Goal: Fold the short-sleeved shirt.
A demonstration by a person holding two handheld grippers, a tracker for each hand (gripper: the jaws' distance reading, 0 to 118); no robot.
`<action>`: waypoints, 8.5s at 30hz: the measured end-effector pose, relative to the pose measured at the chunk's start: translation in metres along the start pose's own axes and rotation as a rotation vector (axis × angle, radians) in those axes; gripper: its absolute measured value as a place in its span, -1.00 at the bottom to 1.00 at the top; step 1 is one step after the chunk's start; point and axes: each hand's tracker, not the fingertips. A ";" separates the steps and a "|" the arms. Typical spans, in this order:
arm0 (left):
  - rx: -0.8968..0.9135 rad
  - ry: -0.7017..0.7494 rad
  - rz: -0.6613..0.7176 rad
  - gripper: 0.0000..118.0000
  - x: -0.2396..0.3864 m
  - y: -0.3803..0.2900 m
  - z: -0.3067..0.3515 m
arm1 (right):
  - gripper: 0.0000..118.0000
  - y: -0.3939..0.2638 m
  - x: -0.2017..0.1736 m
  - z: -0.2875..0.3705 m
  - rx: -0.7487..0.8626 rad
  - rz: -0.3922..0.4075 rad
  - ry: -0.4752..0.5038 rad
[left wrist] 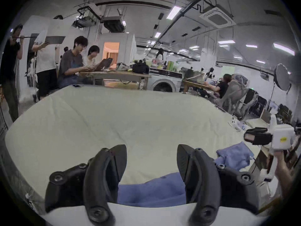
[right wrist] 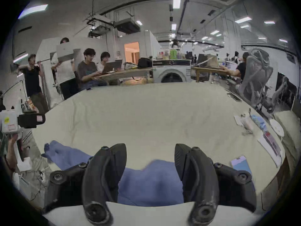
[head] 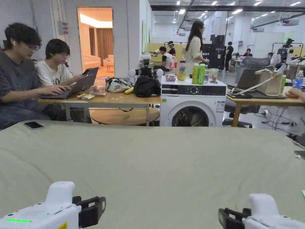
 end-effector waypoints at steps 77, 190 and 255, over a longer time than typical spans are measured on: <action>-0.218 -0.418 0.360 -0.92 0.021 -0.053 -0.080 | -1.00 -0.073 0.022 0.046 -0.080 -0.228 0.087; -0.418 -0.410 0.507 -0.41 0.010 -0.106 -0.113 | -1.00 -0.093 -0.038 -0.059 -0.305 -0.159 0.222; 0.363 0.246 -0.255 -1.00 0.093 0.046 0.041 | -1.00 0.039 -0.040 0.040 0.354 0.147 -0.155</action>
